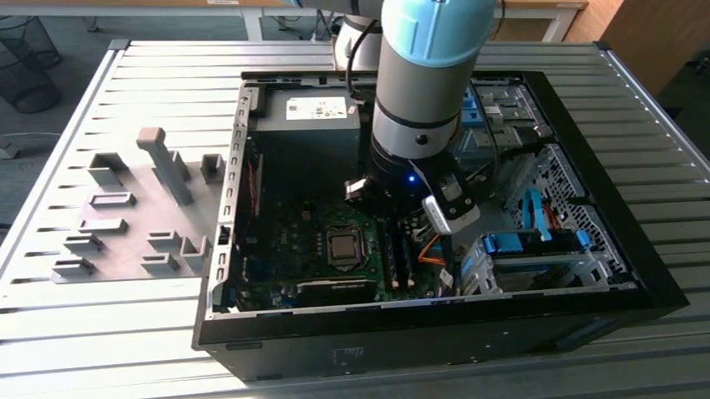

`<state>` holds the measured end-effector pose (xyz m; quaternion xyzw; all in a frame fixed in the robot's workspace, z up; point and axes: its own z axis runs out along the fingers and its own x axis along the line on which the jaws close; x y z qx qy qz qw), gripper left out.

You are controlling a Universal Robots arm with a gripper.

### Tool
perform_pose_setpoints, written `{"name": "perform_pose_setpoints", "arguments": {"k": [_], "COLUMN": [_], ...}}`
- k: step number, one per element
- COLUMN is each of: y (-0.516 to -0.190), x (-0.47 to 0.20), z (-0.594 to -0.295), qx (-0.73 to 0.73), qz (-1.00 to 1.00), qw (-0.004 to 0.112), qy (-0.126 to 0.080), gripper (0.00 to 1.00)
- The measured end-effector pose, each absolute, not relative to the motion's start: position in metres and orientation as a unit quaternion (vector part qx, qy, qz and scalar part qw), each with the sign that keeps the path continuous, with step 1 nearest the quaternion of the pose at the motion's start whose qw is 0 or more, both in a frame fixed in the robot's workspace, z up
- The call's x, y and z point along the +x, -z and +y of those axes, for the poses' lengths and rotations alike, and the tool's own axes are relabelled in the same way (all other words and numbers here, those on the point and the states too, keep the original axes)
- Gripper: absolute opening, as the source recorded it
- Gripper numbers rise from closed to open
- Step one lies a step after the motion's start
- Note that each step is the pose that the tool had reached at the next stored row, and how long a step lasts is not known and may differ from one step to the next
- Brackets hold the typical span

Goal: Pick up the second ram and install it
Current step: 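Press down the second ram until it locks into place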

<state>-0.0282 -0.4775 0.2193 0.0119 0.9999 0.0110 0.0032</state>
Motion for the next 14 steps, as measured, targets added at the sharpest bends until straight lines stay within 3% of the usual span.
{"name": "perform_pose_setpoints", "arguments": {"k": [6,14], "y": [-0.239,-0.239], "x": [-0.028,-0.028], "z": [-0.478,-0.478], "qx": [0.012,0.012], "qz": [1.0,1.0], "qw": [0.003,0.003], "qy": [-0.01,-0.011], "gripper": [0.11,0.11]}}
